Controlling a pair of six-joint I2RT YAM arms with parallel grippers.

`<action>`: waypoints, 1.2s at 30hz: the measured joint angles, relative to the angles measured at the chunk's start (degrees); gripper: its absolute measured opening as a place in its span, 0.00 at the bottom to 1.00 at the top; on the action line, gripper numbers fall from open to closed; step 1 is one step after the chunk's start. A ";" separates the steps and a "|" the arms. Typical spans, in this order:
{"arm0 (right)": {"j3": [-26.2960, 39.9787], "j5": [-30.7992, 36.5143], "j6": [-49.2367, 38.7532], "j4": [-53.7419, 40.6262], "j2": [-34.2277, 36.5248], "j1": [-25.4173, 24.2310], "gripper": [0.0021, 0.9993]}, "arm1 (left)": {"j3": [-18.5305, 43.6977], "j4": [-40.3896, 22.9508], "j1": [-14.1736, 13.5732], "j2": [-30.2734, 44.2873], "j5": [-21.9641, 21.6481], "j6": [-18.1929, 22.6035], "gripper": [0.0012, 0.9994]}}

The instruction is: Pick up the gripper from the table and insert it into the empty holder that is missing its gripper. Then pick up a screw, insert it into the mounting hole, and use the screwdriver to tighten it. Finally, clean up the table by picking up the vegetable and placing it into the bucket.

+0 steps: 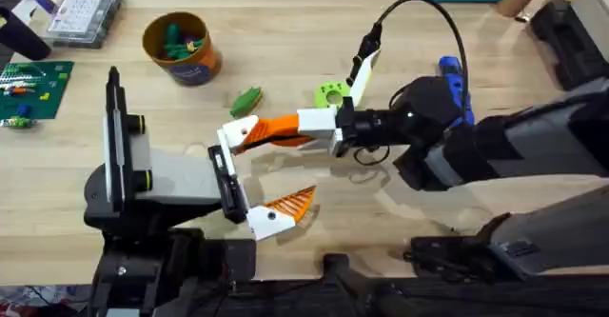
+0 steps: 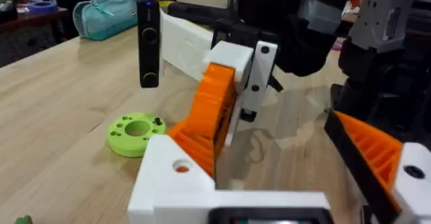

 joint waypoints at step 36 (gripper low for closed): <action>0.02 0.42 0.15 -0.90 0.00 0.83 0.93 | 0.00 -0.26 -0.33 0.00 1.64 -0.24 0.99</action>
